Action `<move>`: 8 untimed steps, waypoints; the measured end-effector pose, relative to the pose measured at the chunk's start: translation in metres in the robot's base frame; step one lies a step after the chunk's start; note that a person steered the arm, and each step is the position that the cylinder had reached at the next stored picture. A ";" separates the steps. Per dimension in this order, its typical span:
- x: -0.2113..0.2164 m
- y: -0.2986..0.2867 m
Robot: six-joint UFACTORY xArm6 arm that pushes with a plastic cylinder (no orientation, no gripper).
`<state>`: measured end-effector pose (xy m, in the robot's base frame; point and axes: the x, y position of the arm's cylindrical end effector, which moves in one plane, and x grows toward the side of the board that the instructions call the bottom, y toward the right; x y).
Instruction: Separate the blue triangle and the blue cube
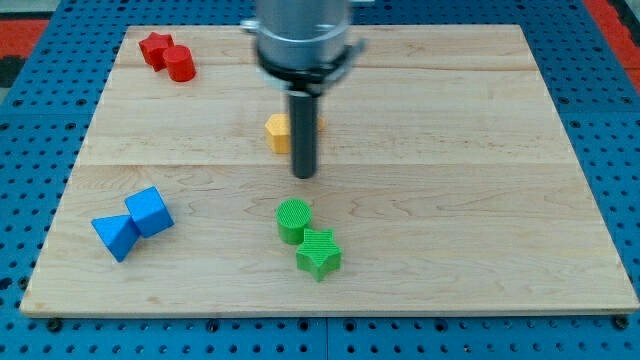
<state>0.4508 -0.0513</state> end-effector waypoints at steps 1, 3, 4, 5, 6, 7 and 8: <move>0.000 -0.077; 0.000 -0.199; 0.040 -0.239; 0.069 -0.237; 0.071 -0.199; 0.071 -0.164; 0.072 -0.139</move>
<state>0.5224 -0.1906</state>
